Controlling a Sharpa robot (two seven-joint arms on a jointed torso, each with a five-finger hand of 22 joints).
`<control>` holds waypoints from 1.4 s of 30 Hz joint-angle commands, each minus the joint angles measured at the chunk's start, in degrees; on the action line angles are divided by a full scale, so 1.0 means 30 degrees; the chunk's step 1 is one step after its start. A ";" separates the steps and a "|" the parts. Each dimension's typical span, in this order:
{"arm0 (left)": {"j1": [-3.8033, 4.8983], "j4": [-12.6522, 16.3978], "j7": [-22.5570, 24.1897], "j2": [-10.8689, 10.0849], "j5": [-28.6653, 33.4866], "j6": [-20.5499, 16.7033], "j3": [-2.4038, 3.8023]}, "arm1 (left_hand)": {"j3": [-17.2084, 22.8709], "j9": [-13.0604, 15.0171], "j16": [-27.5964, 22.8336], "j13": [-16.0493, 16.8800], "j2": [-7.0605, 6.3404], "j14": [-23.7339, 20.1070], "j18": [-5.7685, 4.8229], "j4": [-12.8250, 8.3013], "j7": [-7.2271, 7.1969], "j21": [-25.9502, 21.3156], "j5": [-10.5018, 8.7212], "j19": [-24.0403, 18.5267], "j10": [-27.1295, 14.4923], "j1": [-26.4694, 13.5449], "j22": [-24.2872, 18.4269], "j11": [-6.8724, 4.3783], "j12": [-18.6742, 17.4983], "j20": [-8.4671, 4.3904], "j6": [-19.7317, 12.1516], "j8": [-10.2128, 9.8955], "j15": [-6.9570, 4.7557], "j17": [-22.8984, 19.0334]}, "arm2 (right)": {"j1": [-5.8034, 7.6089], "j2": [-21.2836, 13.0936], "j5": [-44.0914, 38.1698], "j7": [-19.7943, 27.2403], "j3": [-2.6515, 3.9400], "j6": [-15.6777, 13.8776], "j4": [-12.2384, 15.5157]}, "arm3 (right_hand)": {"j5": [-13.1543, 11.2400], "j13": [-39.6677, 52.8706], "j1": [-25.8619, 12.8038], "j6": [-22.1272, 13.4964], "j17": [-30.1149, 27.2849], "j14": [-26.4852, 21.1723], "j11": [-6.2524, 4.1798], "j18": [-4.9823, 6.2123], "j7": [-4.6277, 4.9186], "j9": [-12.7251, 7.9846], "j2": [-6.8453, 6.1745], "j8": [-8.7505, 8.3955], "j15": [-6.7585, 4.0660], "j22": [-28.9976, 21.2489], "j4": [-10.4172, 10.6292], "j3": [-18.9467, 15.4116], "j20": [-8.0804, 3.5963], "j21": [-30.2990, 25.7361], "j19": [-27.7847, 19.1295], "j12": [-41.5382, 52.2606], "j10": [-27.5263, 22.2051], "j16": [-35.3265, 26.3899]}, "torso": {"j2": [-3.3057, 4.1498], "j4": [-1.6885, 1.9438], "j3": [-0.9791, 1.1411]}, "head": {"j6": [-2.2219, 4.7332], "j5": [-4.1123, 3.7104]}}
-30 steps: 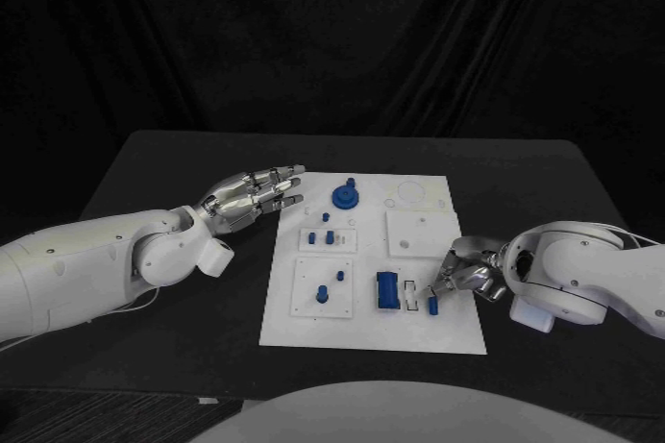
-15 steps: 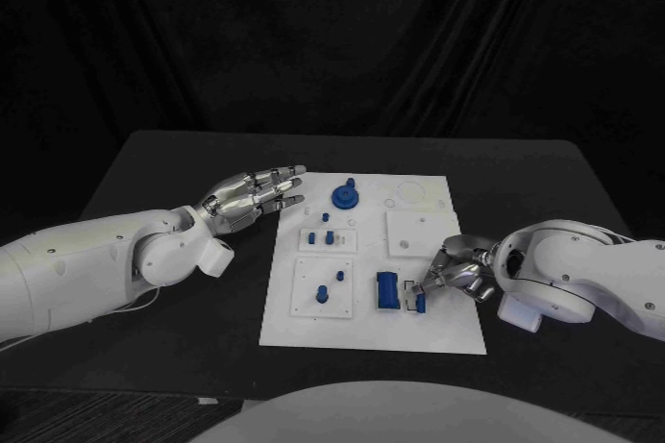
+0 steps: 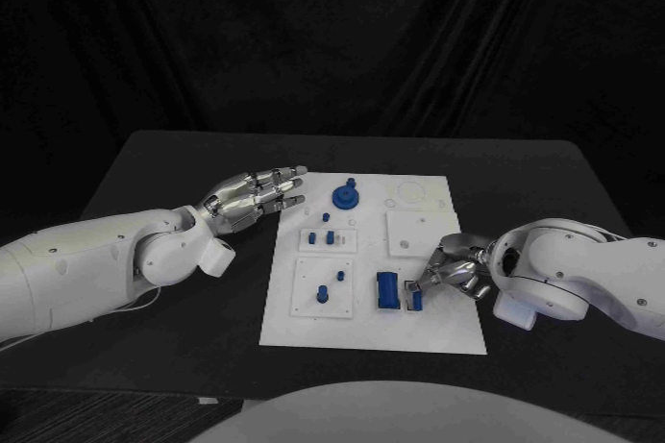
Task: Assemble the parts on the task board
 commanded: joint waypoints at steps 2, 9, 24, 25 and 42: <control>-0.0034 0.0022 0.0127 0.0010 0.0018 0.0318 0.0013 | 0.0133 0.0008 0.0096 0.0014 -0.0020 0.0005 0.0208 -0.0031 0.0040 0.0105 0.0115 -0.0036 0.0006 0.0117 -0.0017 0.0165 0.0113 0.0158 0.0045 0.0085 0.0002 0.0016 | 0.0027 0.0098 0.0093 -0.0018 0.0001 -0.0292 -0.0054 | -0.0432 0.5027 -0.0225 -0.0184 0.1135 0.1345 0.0035 0.0118 -0.0019 0.0048 0.0092 0.0149 0.0023 0.4072 -0.1661 0.1850 0.0118 -0.0106 0.0747 0.0049 0.2046 0.0016 | 0.0004 -0.0006 -0.0003 | 0.0001 0.0061; -0.0036 0.0041 0.0125 0.0014 0.0018 0.0339 0.0013 | 0.0144 0.0009 0.0097 0.0016 -0.0017 0.0006 0.0208 -0.0038 0.0058 0.0108 0.0122 -0.0032 0.0013 0.0116 -0.0010 0.0177 0.0115 0.0158 0.0055 0.0090 -0.0001 0.0017 | 0.0027 0.0290 -0.0366 -0.0595 0.0001 0.0186 -0.0179 | -0.2061 0.5027 -0.0812 -0.0631 0.0953 0.1306 0.0051 0.0174 0.0038 0.0066 -0.0081 0.0127 0.0042 0.3990 -0.1065 0.1658 0.0129 -0.0345 0.0638 0.0049 0.2046 -0.0049 | 0.0003 0.0012 -0.0005 | 0.0001 0.0092; -0.0039 0.0043 0.0123 0.0022 0.0018 0.0371 0.0013 | 0.0144 0.0009 0.0097 0.0016 -0.0017 0.0006 0.0208 -0.0038 0.0058 0.0108 0.0122 -0.0032 0.0013 0.0116 -0.0010 0.0177 0.0115 0.0158 0.0055 0.0090 -0.0001 0.0017 | 0.0020 0.0471 -0.0606 -0.1190 0.0001 0.0872 -0.0290 | -0.4042 0.5027 -0.1810 -0.1011 0.0866 0.1291 0.0155 0.0203 0.0144 0.0031 -0.0587 0.0167 0.0134 0.3948 0.0339 0.0676 0.0215 -0.0481 0.0588 0.0049 0.2046 -0.0078 | 0.0016 -0.0006 -0.0002 | 0.0001 0.0065; -0.0039 0.0040 0.0123 0.0025 0.0018 0.0372 0.0013 | 0.0144 0.0009 0.0097 0.0016 -0.0017 0.0006 0.0208 -0.0038 0.0058 0.0108 0.0122 -0.0032 0.0013 0.0116 -0.0010 0.0177 0.0115 0.0158 0.0055 0.0090 -0.0001 0.0017 | 0.0020 0.0476 -0.0613 -0.1197 0.0001 0.0880 -0.0293 | -0.4119 0.5027 -0.1813 -0.1019 0.0861 0.1290 0.0154 0.0207 0.0145 0.0031 -0.0596 0.0171 0.0134 0.3944 0.0379 0.0635 0.0216 -0.0493 0.0583 0.0049 0.2046 -0.0080 | 0.0018 0.0000 0.0000 | 0.0001 0.0062; -0.0044 0.0004 0.0088 0.0035 0.0018 0.0404 0.0013 | 0.0167 0.0011 0.0099 0.0017 -0.0012 0.0008 0.0209 -0.0056 0.0084 0.0107 0.0136 -0.0033 0.0019 0.0118 -0.0013 0.0196 0.0115 0.0160 0.0069 0.0098 0.0006 0.0018 | 0.0015 0.0489 -0.0803 -0.1247 0.0001 0.0818 -0.0324 | -0.7019 0.5027 -0.2000 -0.1179 0.0794 0.1280 0.0188 0.0223 0.0176 0.0046 -0.0885 0.0385 0.0164 0.3924 0.1869 -0.0857 0.0251 -0.0577 0.0565 0.0049 0.2046 -0.0093 | 0.0011 0.0002 0.0002 | 0.0001 0.0109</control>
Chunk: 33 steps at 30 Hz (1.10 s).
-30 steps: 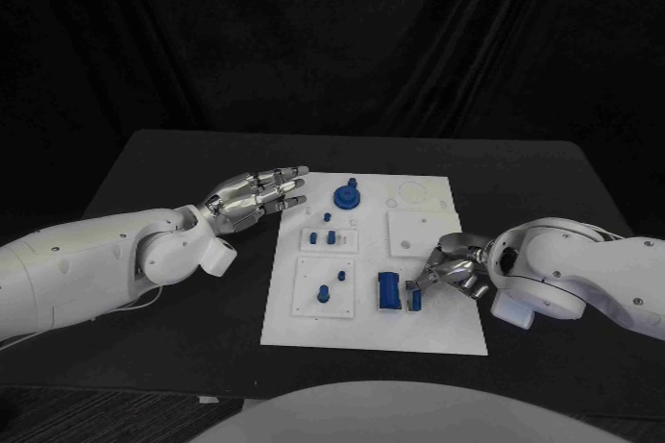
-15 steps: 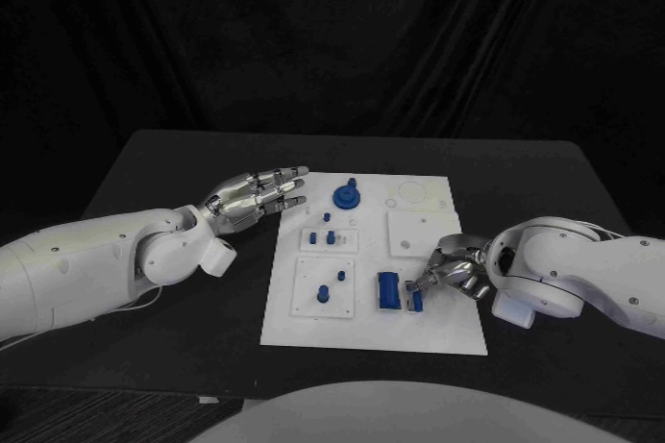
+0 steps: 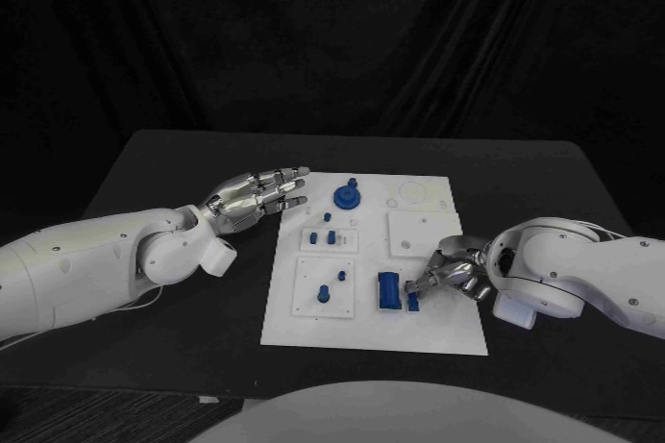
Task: Assemble the parts on the task board
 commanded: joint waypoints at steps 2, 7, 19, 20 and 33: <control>-0.0038 0.0002 0.0176 0.0025 0.0018 0.0311 0.0013 | 0.0114 0.0011 0.0099 0.0022 -0.0013 0.0008 0.0210 -0.0004 0.0084 0.0108 0.0053 -0.0033 -0.0050 0.0118 -0.0016 0.0129 0.0114 0.0160 0.0069 0.0099 0.0006 0.0017 | -0.0024 0.0001 -0.0154 -0.0327 0.0003 0.0020 -0.0004 | -0.0070 0.5032 -0.0107 -0.0083 0.0802 0.1280 0.0067 0.0224 -0.0031 0.0031 -0.0091 0.0168 0.0098 0.3931 0.0307 -0.0241 0.0112 -0.0075 0.0567 0.0049 0.1988 -0.0089 | 0.0013 0.0009 -0.0002 | 0.0001 -0.0001; -0.0039 -0.0008 0.0155 0.0031 0.0018 0.0327 0.0013 | 0.0136 0.0011 0.0106 0.0021 -0.0011 0.0016 0.0210 -0.0024 0.0099 0.0110 0.0062 -0.0030 -0.0050 0.0121 -0.0013 0.0138 0.0113 0.0163 0.0067 0.0100 0.0023 0.0021 | -0.0025 -0.0023 -0.0156 -0.0245 0.0003 -0.0148 -0.0001 | -0.0178 0.5032 -0.0329 -0.0129 0.0789 0.1278 0.0054 0.0234 -0.0047 0.0052 0.0043 0.0250 0.0085 0.3920 0.0932 -0.0746 0.0102 -0.0116 0.0554 0.0049 0.1988 -0.0090 | 0.0006 0.0008 0.0001 | 0.0001 0.0023; -0.0045 -0.0020 0.0138 -0.0029 0.0018 0.0341 0.0013 | 0.0136 0.0011 0.0106 0.0021 -0.0011 0.0016 0.0210 -0.0024 0.0099 0.0110 0.0062 -0.0030 -0.0050 0.0121 -0.0013 0.0138 0.0113 0.0163 0.0067 0.0100 0.0023 0.0021 | -0.0020 -0.1143 -0.1961 0.0914 0.0003 -0.1511 0.1037 | 0.0135 0.5032 0.0270 0.0275 0.0894 0.1300 -0.0138 0.0230 -0.0283 0.0465 0.0010 0.1109 -0.0055 0.3932 0.1323 -0.1414 0.0004 -0.0087 0.0576 0.0049 0.1988 -0.0038 | -0.0012 -0.0021 0.0012 | 0.0001 0.0116; -0.0047 -0.0029 0.0134 -0.0028 0.0018 0.0340 0.0013 | 0.0136 0.0011 0.0106 0.0021 -0.0011 0.0016 0.0210 -0.0024 0.0099 0.0110 0.0062 -0.0030 -0.0050 0.0121 -0.0013 0.0138 0.0113 0.0163 0.0067 0.0100 0.0023 0.0021 | -0.0019 -0.1269 -0.2189 0.0912 0.0003 -0.1488 0.1132 | 0.0195 0.5032 0.0728 0.0417 0.0850 0.1289 -0.0269 0.0234 -0.0428 0.0924 -0.0074 0.1782 -0.0176 0.3930 0.1175 -0.1577 -0.0107 -0.0097 0.0573 0.0049 0.1988 -0.0055 | -0.0018 -0.0020 0.0009 | 0.0001 0.0096; -0.0080 -0.0048 0.0130 0.0016 0.0018 0.0392 0.0013 | 0.0159 0.0012 0.0106 0.0021 -0.0010 0.0016 0.0211 -0.0046 0.0111 0.0110 0.0074 -0.0029 -0.0050 0.0124 -0.0014 0.0144 0.0111 0.0168 0.0078 0.0106 0.0039 0.0021 | -0.0244 -0.1292 -0.3243 0.0495 -0.0005 0.0189 0.1065 | -0.0854 0.5032 0.2738 -0.1486 0.0727 0.1277 -0.1595 0.0244 -0.1947 1.6143 0.0249 1.8385 -0.1276 0.3909 0.2071 -0.3987 -0.1141 -0.0223 0.0566 0.0049 0.1988 -0.0148 | 0.0018 0.0001 0.0005 | 0.0001 0.0013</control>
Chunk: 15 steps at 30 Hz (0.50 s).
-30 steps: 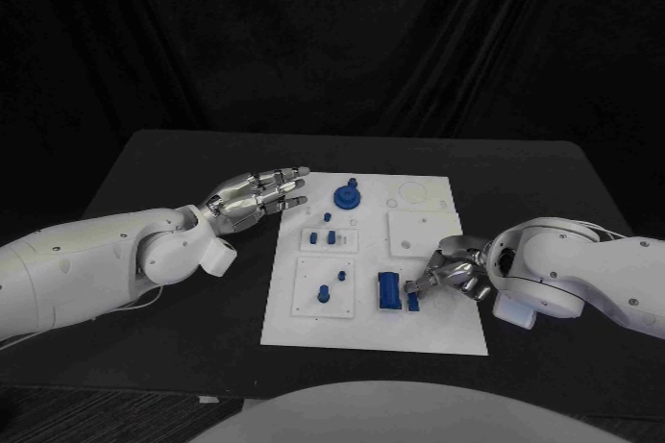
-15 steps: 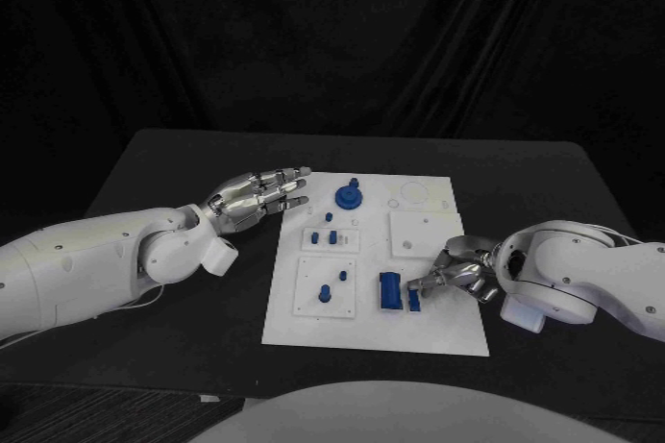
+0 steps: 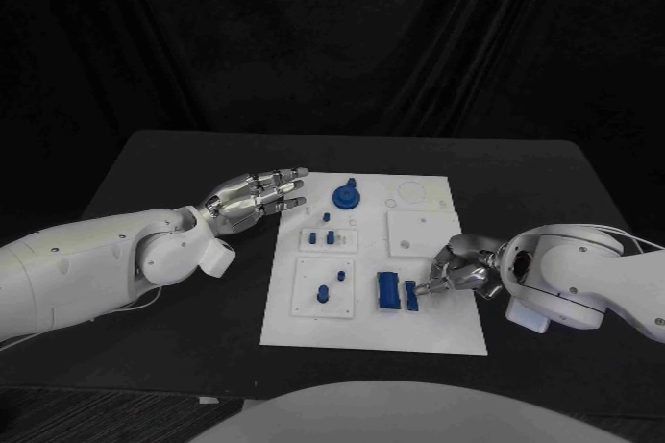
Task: Assemble the parts on the task board
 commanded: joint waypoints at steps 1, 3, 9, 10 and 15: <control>-0.0047 0.0019 0.0187 0.0016 0.0018 0.0322 0.0013 | 0.0079 0.0012 0.0106 0.0022 -0.0010 0.0016 0.0212 0.0034 0.0111 0.0110 0.0075 -0.0029 -0.0048 0.0125 -0.0015 0.0145 0.0111 0.0168 0.0078 0.0110 0.0039 0.0021 | -0.0126 0.0055 -0.0868 -0.0204 -0.0003 0.1010 -0.0083 | -0.0214 0.5021 0.0247 0.1161 0.0727 0.1259 -0.0205 0.0244 -0.0209 0.2708 0.0002 0.2777 -0.0147 0.3909 0.0175 -0.0222 -0.0169 -0.0082 0.0575 0.0049 0.2013 -0.0095 | 0.0004 0.0017 -0.0008 | 0.0001 0.0051; -0.0051 0.0018 0.0183 0.0008 0.0018 0.0323 0.0013 | 0.0079 0.0012 0.0106 0.0022 -0.0010 0.0016 0.0212 0.0034 0.0111 0.0110 0.0075 -0.0029 -0.0048 0.0125 -0.0015 0.0145 0.0111 0.0168 0.0078 0.0110 0.0039 0.0021 | -0.0157 0.0090 -0.0901 -0.0272 -0.0003 0.1252 -0.0125 | -0.0653 0.5021 0.0259 0.1829 0.0719 0.1257 -0.0266 0.0272 -0.0285 0.3570 -0.0046 0.3639 -0.0196 0.3871 0.0349 -0.0348 -0.0218 -0.0206 0.0525 0.0049 0.2013 -0.0104 | 0.0002 0.0016 -0.0005 | 0.0001 0.0051; -0.0060 0.0000 0.0174 0.0012 0.0018 0.0342 0.0013 | 0.0097 0.0011 0.0108 0.0022 -0.0007 0.0019 0.0212 0.0018 0.0118 0.0111 0.0084 -0.0028 -0.0050 0.0128 -0.0014 0.0149 0.0110 0.0171 0.0072 0.0109 0.0048 0.0022 | -0.0212 0.0226 -0.0951 -0.0388 -0.0005 0.1727 -0.0234 | -0.1155 0.5021 0.0278 0.2212 0.0782 0.1268 -0.0314 0.0274 -0.0338 0.4099 -0.0138 0.4109 -0.0238 0.3868 0.0533 -0.0458 -0.0260 -0.0224 0.0518 0.0049 0.2013 -0.0085 | -0.0015 0.0014 -0.0020 | 0.0001 0.0038; -0.0062 -0.0002 0.0176 0.0011 0.0018 0.0342 0.0013 | 0.0097 0.0011 0.0108 0.0022 -0.0007 0.0019 0.0212 0.0018 0.0118 0.0111 0.0084 -0.0028 -0.0050 0.0128 -0.0014 0.0149 0.0110 0.0171 0.0072 0.0109 0.0048 0.0022 | -0.0217 0.0250 -0.0955 -0.0404 -0.0005 0.1830 -0.0246 | -0.1255 0.5021 0.0269 0.2278 0.0916 0.1292 -0.0322 0.0261 -0.0347 0.4183 -0.0159 0.4180 -0.0244 0.3886 0.0578 -0.0482 -0.0267 -0.0172 0.0540 0.0049 0.2013 -0.0035 | -0.0011 0.0013 -0.0018 | 0.0001 0.0051; -0.0066 -0.0005 0.0174 -0.0009 0.0018 0.0343 0.0013 | 0.0097 0.0011 0.0108 0.0022 -0.0007 0.0019 0.0212 0.0018 0.0118 0.0111 0.0084 -0.0028 -0.0050 0.0128 -0.0014 0.0149 0.0110 0.0171 0.0072 0.0109 0.0048 0.0022 | -0.0232 0.0311 -0.0962 -0.0456 -0.0006 0.2242 -0.0268 | -0.1443 0.5021 0.0283 0.2632 0.1193 0.1344 -0.0356 0.0221 -0.0387 0.4489 -0.0344 0.4489 -0.0269 0.3940 0.0677 -0.0568 -0.0290 -0.0008 0.0609 0.0049 0.2013 0.0075 | -0.0007 0.0014 -0.0015 | 0.0001 0.0085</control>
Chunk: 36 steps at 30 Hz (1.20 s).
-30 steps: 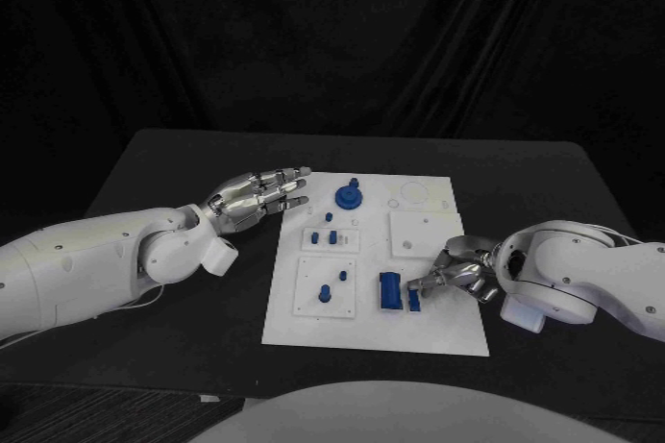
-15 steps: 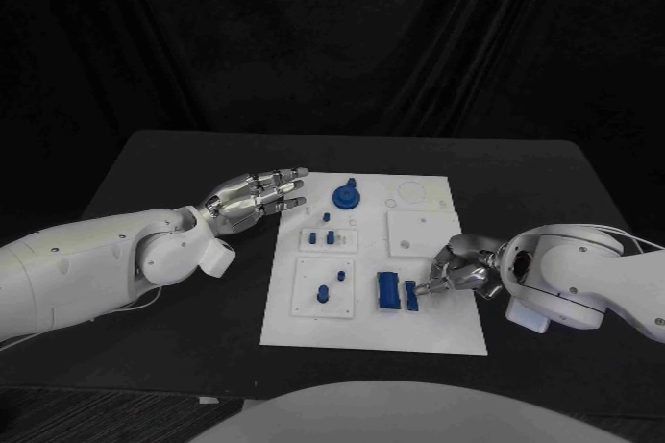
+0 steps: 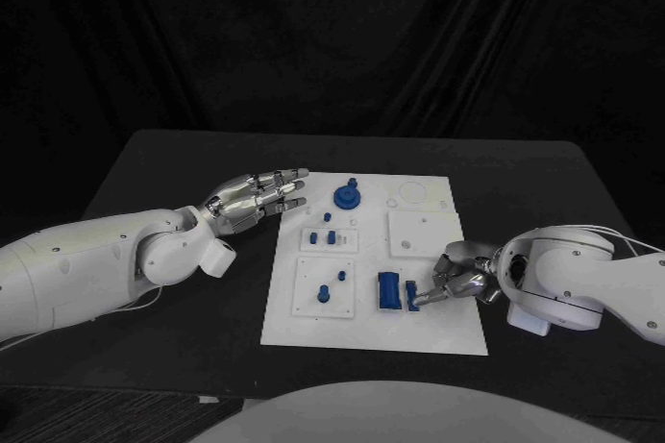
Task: Assemble the parts on the task board
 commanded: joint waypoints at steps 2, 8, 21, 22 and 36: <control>-0.0036 0.0005 0.0183 -0.0011 0.0018 0.0310 0.0013 | 0.0099 0.0011 0.0108 0.0022 -0.0007 0.0019 0.0211 0.0017 0.0118 0.0111 0.0084 0.0040 -0.0049 0.0128 -0.0014 0.0150 0.0110 0.0104 0.0072 0.0110 0.0048 0.0022 | -0.0059 0.0033 -0.0258 -0.0390 0.0001 0.1055 -0.0006 | -0.0164 0.5024 -0.0046 0.0343 0.1205 0.1360 -0.0139 0.0221 -0.0085 0.0219 -0.0144 0.0267 -0.0129 0.3943 0.0210 -0.0081 -0.0157 0.0143 0.0561 0.0049 0.1983 0.0080 | -0.0002 0.0002 -0.0001 | 0.0001 0.0049; -0.0039 -0.0006 0.0171 -0.0013 0.0018 0.0315 0.0013 | 0.0099 0.0011 0.0108 0.0022 -0.0007 0.0019 0.0211 0.0017 0.0118 0.0111 0.0084 0.0040 -0.0049 0.0128 -0.0014 0.0150 0.0110 0.0104 0.0072 0.0110 0.0048 0.0022 | -0.0069 0.0084 -0.0260 -0.0376 0.0000 0.1295 -0.0003 | -0.0262 0.5024 -0.0189 0.0339 0.1285 0.1372 -0.0182 0.0209 -0.0130 0.0317 -0.0508 0.0261 -0.0169 0.3960 0.0540 -0.0212 -0.0199 0.0192 0.0582 0.0049 0.1983 0.0116 | -0.0002 0.0006 0.0001 | 0.0001 0.0047; -0.0047 -0.0014 0.0133 0.0005 0.0018 0.0335 0.0013 | 0.0099 0.0011 0.0108 0.0022 -0.0007 0.0019 0.0211 0.0017 0.0118 0.0111 0.0084 0.0040 -0.0049 0.0128 -0.0014 0.0150 0.0110 0.0104 0.0072 0.0110 0.0048 0.0022 | -0.0101 0.0302 -0.0260 -0.0579 0.0000 0.1231 -0.0089 | -0.0223 0.5024 -0.0042 0.0295 0.1322 0.1375 -0.0215 0.0202 -0.0165 0.0365 -0.0402 0.0204 -0.0198 0.3968 0.0763 -0.0061 -0.0231 0.0217 0.0593 0.0049 0.1983 0.0132 | -0.0003 0.0008 0.0004 | 0.0001 -0.0018; -0.0047 -0.0015 0.0128 0.0005 0.0018 0.0340 0.0013 | 0.0099 0.0011 0.0108 0.0022 -0.0007 0.0019 0.0211 0.0017 0.0118 0.0111 0.0084 0.0040 -0.0049 0.0128 -0.0014 0.0150 0.0110 0.0104 0.0072 0.0110 0.0048 0.0022 | -0.0111 0.0328 -0.0260 -0.0590 0.0000 0.1217 -0.0107 | -0.0217 0.5024 -0.0024 0.0295 0.1318 0.1374 -0.0216 0.0203 -0.0167 0.0371 -0.0367 0.0200 -0.0199 0.3967 0.0777 -0.0042 -0.0233 0.0213 0.0592 0.0049 0.1983 0.0131 | -0.0002 0.0006 0.0005 | 0.0001 -0.0009; -0.0054 -0.0023 0.0066 -0.0023 0.0018 0.0384 0.0013 | 0.0163 0.0010 0.0114 0.0022 0.0000 0.0026 0.0211 -0.0043 0.0137 0.0115 0.0109 0.0045 -0.0048 0.0138 -0.0012 0.0167 0.0107 0.0117 0.0069 0.0112 0.0073 0.0025 | -0.0270 0.0588 -0.0104 -0.0637 0.0002 0.0754 -0.0362 | -0.0205 0.5024 -0.0404 0.0288 0.1392 0.1386 -0.0238 0.0197 -0.0189 0.0447 0.0455 0.0048 -0.0220 0.3976 0.1424 -0.0054 -0.0259 0.0244 0.0607 0.0049 0.1983 0.0163 | 0.0004 0.0001 0.0005 | 0.0001 0.0038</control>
